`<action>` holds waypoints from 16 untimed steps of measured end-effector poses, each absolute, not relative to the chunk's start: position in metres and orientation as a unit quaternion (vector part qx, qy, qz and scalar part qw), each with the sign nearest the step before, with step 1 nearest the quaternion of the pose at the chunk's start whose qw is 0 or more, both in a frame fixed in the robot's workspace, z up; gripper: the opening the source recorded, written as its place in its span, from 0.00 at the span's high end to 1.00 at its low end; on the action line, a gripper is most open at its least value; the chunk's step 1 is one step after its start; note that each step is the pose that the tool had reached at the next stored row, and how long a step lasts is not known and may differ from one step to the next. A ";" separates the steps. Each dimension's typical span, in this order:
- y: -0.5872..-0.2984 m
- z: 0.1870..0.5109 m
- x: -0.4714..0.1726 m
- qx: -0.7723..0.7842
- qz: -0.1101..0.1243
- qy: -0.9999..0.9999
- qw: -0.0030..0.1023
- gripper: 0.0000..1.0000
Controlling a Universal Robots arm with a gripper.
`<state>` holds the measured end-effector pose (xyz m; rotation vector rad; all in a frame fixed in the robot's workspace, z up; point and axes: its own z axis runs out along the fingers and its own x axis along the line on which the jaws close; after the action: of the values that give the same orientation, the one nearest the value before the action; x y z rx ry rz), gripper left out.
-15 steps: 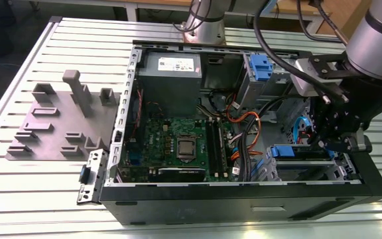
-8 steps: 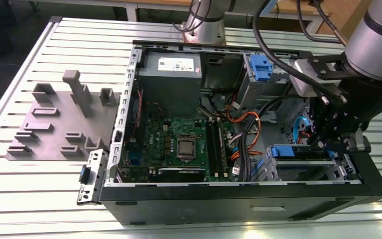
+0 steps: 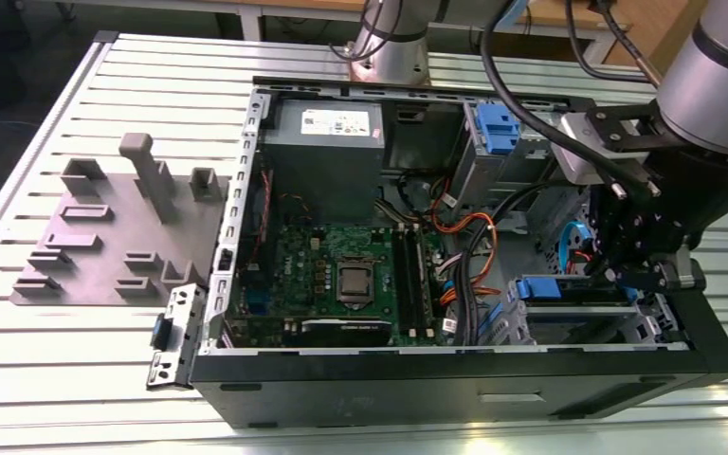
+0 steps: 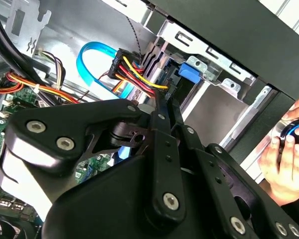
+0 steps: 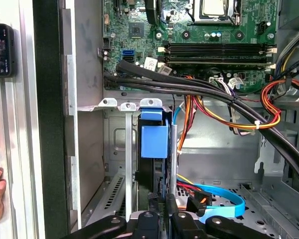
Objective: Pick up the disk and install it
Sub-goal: 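Insert the first disk wire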
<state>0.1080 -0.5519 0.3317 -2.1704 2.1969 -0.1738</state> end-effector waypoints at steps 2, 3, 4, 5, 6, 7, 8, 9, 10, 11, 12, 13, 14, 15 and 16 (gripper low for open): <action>-0.551 0.332 0.108 -0.700 -0.056 0.712 0.024 0.84; -0.551 0.332 0.108 -0.698 -0.056 0.713 0.024 0.84; -0.551 0.332 0.108 -0.697 -0.056 0.715 0.024 0.84; -0.551 0.332 0.108 -0.695 -0.056 0.716 0.024 0.84; -0.551 0.332 0.108 -0.694 -0.056 0.717 0.024 0.84; -0.551 0.332 0.108 -0.694 -0.056 0.718 0.024 0.84; -0.551 0.332 0.108 -0.693 -0.057 0.718 0.024 0.84; -0.551 0.332 0.108 -0.693 -0.057 0.718 0.023 0.84; -0.551 0.332 0.108 -0.693 -0.057 0.718 0.023 0.84; -0.551 0.332 0.108 -0.693 -0.057 0.718 0.023 0.84; -0.551 0.332 0.108 -0.693 -0.057 0.718 0.023 0.84; -0.551 0.331 0.108 -0.693 -0.057 0.719 0.023 0.84; -0.551 0.331 0.108 -0.693 -0.057 0.719 0.023 0.84; -0.551 0.331 0.108 -0.692 -0.057 0.719 0.023 0.84; -0.551 0.329 0.108 -0.692 -0.057 0.719 0.023 0.84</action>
<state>0.1081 -0.5506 0.3288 -2.1422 2.2268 -0.1753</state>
